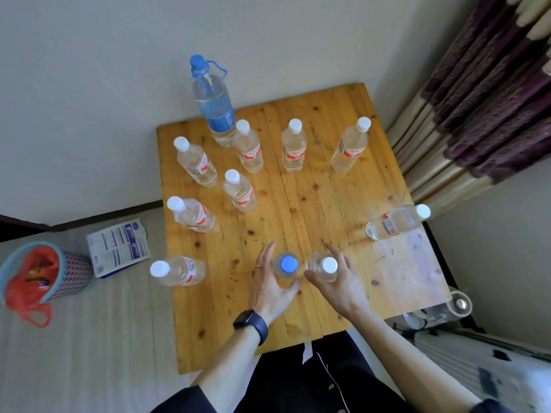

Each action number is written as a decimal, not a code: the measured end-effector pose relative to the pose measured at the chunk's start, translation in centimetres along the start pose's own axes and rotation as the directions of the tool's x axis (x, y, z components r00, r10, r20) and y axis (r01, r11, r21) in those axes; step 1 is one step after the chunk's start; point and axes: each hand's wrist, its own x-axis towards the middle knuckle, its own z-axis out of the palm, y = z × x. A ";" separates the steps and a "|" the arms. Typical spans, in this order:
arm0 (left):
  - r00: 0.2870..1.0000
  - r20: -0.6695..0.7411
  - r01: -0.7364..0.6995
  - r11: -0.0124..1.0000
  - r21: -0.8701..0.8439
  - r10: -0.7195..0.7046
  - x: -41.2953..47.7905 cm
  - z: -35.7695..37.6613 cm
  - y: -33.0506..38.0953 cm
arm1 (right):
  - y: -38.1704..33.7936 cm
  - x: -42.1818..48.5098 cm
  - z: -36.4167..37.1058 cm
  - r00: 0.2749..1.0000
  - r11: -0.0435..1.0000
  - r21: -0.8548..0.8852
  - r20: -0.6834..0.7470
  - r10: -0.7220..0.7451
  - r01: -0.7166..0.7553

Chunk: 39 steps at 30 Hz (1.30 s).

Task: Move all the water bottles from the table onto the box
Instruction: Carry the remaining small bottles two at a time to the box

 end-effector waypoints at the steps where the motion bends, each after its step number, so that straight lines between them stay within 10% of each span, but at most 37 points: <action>1: 1.000 -0.009 0.002 1.000 0.004 -0.002 0.4 0.3 0.2 | 0.0 0.2 0.2 1.000 0.999 0.045 0.000 0.019 -0.019; 14: 0.994 0.095 0.045 0.994 0.104 -0.055 4.5 -1.7 2.2 | 0.5 1.2 -0.8 0.988 0.984 0.125 -0.066 0.139 -0.130; 23: 0.952 0.265 -0.234 0.925 0.300 0.155 3.7 -0.2 7.6 | 6.2 -8.8 -5.5 0.836 0.886 0.423 -0.403 0.372 -0.191; 32: 0.526 0.644 -0.780 0.617 0.106 0.555 -7.6 11.3 19.3 | 12.0 -27.0 -9.6 0.440 0.783 0.609 -0.672 0.596 -0.129; 39: 0.128 0.824 -0.935 0.345 -0.086 0.552 -27.2 20.6 19.7 | 17.3 -45.8 -4.9 0.028 0.678 0.735 -0.678 0.735 -0.014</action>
